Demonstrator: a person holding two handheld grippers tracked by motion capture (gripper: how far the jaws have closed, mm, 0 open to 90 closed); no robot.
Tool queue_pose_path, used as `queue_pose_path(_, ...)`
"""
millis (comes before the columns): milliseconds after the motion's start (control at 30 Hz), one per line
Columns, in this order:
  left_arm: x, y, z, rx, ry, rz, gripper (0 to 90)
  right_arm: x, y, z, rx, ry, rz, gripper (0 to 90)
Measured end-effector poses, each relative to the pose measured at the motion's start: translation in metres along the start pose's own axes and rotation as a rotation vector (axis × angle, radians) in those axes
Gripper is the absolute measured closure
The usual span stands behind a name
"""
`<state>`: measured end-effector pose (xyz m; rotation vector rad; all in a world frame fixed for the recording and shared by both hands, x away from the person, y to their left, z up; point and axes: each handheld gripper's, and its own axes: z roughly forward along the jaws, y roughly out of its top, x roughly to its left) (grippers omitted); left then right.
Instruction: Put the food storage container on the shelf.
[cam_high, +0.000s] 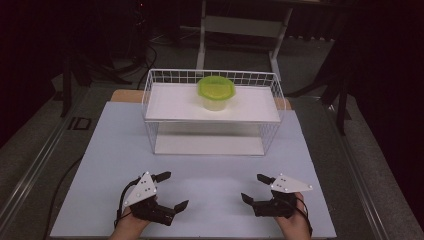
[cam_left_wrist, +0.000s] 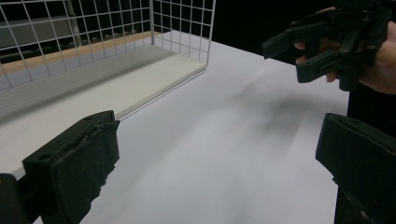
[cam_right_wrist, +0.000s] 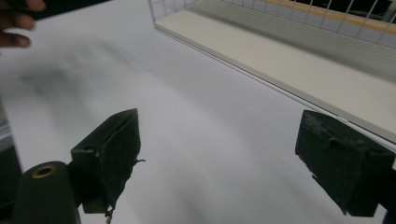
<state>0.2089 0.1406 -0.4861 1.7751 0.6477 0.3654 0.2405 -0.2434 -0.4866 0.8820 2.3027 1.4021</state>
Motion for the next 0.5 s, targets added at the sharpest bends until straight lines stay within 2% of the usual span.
queue_pose_path(133,0.0001,0.0000,0.0007,0.000,0.000,0.009,0.1,-0.0016,-0.0011,0.0028,0.007,-0.009,-0.018,14.2)
queue_pose_path(500,0.0014,-0.0014,0.0030,-0.002,0.001,0.002,0.1,-0.0032,-0.0033,0.0054,0.011,0.002,-0.002,14.2)
